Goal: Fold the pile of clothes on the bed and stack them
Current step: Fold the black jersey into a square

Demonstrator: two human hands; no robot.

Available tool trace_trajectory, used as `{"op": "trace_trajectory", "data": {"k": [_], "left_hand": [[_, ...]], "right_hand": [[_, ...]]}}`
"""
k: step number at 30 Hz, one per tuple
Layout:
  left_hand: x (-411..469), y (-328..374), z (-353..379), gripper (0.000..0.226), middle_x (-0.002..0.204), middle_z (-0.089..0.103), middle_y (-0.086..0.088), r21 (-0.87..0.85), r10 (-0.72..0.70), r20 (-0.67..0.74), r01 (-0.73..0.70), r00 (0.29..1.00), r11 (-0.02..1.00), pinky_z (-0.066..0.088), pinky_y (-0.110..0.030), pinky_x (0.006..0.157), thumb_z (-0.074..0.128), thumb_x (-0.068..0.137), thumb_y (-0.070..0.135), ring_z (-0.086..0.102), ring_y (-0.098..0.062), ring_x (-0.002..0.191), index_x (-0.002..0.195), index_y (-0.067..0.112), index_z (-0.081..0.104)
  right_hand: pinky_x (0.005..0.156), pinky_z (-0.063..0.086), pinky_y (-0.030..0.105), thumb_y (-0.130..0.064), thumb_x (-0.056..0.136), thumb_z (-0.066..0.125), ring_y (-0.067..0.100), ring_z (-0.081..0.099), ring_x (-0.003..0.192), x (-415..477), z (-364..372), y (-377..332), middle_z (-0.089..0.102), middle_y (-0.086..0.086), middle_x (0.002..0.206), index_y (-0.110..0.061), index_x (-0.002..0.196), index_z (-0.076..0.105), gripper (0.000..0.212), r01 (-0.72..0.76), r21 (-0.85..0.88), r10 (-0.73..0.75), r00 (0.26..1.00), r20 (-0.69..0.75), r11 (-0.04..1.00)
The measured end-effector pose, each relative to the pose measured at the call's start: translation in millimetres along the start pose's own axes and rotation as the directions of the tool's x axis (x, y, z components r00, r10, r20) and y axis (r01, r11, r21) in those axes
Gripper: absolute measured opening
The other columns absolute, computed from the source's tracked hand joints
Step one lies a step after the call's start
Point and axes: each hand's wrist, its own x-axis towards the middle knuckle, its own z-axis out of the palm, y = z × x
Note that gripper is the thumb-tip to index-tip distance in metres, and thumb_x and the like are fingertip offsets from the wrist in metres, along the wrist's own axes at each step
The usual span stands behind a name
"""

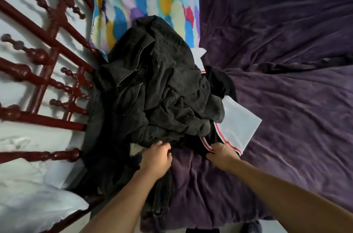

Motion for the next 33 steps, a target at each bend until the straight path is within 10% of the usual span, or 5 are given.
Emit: {"op": "trace_trajectory", "data": {"k": [12,20,24,28,33], "left_hand": [[-59.9,131.6,-6.6,0.096,0.153,0.018,-0.012,0.199,0.338,-0.181,-0.303,0.923,0.932,0.034,-0.044,0.102,0.062,0.081,0.037,0.029,-0.033,0.134,0.151,0.037,-0.004],[-131.4,253.6,-4.9,0.038,0.109,0.061,-0.006,0.306,0.652,-0.056,-0.608,0.757,0.732,0.039,-0.038,0.087,0.053,0.084,0.050,0.051,-0.028,0.112,0.098,0.017,0.068],[-159.5,282.0,-18.5,0.029,0.114,0.067,-0.006,0.186,0.734,-0.174,-0.710,0.656,0.679,0.038,-0.035,0.102,0.058,0.082,0.026,0.050,-0.026,0.124,0.105,0.014,0.072],[-191.5,318.5,-58.4,0.018,0.052,0.043,-0.008,-0.182,0.668,-0.314,-0.733,0.675,0.656,0.035,-0.032,0.055,0.056,0.063,0.020,0.044,-0.019,0.051,0.051,0.009,0.048],[-215.1,345.3,-132.8,0.032,0.083,0.063,-0.005,-0.600,0.606,-0.245,-0.609,0.757,0.518,0.046,-0.031,0.070,0.076,0.072,0.033,0.055,-0.013,0.073,0.088,0.016,0.055]], "right_hand": [[0.057,0.032,0.029,-0.035,0.080,0.058,0.017,0.045,0.063,-231.9,-116.5,53.7,0.046,-0.004,0.057,-0.016,0.064,0.041,0.030,0.288,-0.248,-0.338,0.922,-0.191,0.925],[0.047,0.031,0.022,-0.033,0.076,0.062,0.011,0.043,0.050,-374.3,-153.5,143.4,0.049,-0.006,0.053,-0.021,0.061,0.047,0.025,0.173,-0.284,-0.296,0.826,-0.479,0.943],[0.059,0.034,0.029,-0.030,0.076,0.066,0.023,0.055,0.070,-413.3,-176.4,184.2,0.049,-0.015,0.058,-0.037,0.057,0.047,0.028,0.023,-0.158,-0.134,0.661,-0.738,0.987],[0.068,0.045,0.038,-0.032,0.078,0.063,0.035,0.062,0.085,-436.0,-210.9,198.0,0.067,0.003,0.079,-0.032,0.069,0.059,0.010,0.063,-0.009,-0.034,0.417,-0.908,0.998],[0.082,0.049,0.040,-0.042,0.072,0.049,0.030,0.063,0.096,-458.7,-279.7,179.7,0.071,0.003,0.094,-0.031,0.099,0.067,0.035,0.243,0.111,0.074,0.157,-0.985,0.964]]}}
